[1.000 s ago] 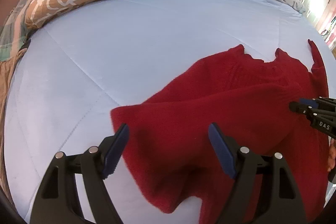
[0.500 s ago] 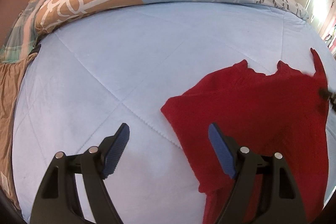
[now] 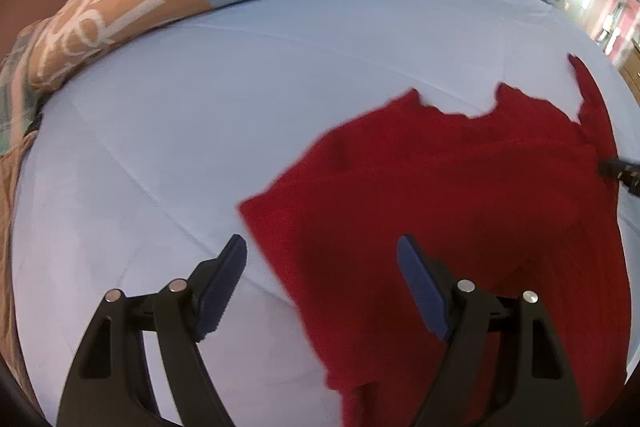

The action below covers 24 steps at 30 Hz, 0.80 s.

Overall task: Fold small clothes
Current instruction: 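Open the right gripper to release the cuff, then move the right gripper to the other sleeve and grasp its cuff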

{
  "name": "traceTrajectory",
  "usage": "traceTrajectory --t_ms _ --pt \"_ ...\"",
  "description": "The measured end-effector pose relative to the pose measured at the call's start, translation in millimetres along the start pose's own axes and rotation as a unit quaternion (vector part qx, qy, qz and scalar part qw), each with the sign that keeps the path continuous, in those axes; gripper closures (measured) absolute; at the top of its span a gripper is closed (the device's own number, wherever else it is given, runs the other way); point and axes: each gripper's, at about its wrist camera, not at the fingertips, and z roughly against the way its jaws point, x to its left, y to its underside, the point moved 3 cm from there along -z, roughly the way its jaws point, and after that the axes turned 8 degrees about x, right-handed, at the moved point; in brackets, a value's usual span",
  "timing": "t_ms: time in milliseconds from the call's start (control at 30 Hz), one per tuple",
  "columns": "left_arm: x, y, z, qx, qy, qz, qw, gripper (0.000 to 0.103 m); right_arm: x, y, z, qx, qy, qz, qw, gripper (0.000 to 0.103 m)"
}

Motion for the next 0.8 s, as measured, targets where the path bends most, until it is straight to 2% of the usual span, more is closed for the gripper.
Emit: traceTrajectory --t_ms 33,67,200,300,400,500,600,700,733,800 --pt "-5 2 -4 0.004 0.0 -0.006 1.0 0.025 11 3 6 -0.013 -0.003 0.022 1.0 0.05" --pt "-9 3 -9 0.007 -0.002 -0.011 0.9999 0.025 23 6 7 -0.017 -0.009 0.047 0.999 0.05" --pt "-21 10 -27 0.025 -0.017 -0.031 0.9991 0.024 54 14 -15 -0.003 -0.011 0.105 0.994 0.051" --pt "-18 14 -36 0.034 -0.025 -0.033 0.9986 0.024 50 17 -41 0.033 0.001 0.1 0.994 0.058" --pt "-9 18 -40 0.037 -0.015 -0.015 0.9991 0.019 29 23 -44 0.036 -0.005 0.068 0.997 0.058" --pt "-8 18 -39 0.038 -0.016 -0.006 0.9991 0.018 25 24 -44 0.035 -0.014 0.077 0.996 0.058" --pt "-18 14 -25 0.025 -0.019 -0.012 0.9994 0.019 26 20 -31 0.018 -0.033 0.096 0.995 0.058" --pt "-44 1 -3 -0.004 -0.005 -0.016 0.9999 0.019 14 14 -2 -0.026 -0.041 0.094 0.994 0.048" --pt "-53 -3 2 -0.011 -0.001 -0.016 0.9998 0.018 7 12 6 -0.038 -0.036 0.09 0.995 0.042" --pt "-73 -13 11 -0.025 0.008 -0.013 0.9996 0.01 -6 11 15 -0.046 -0.031 0.085 0.995 0.039"
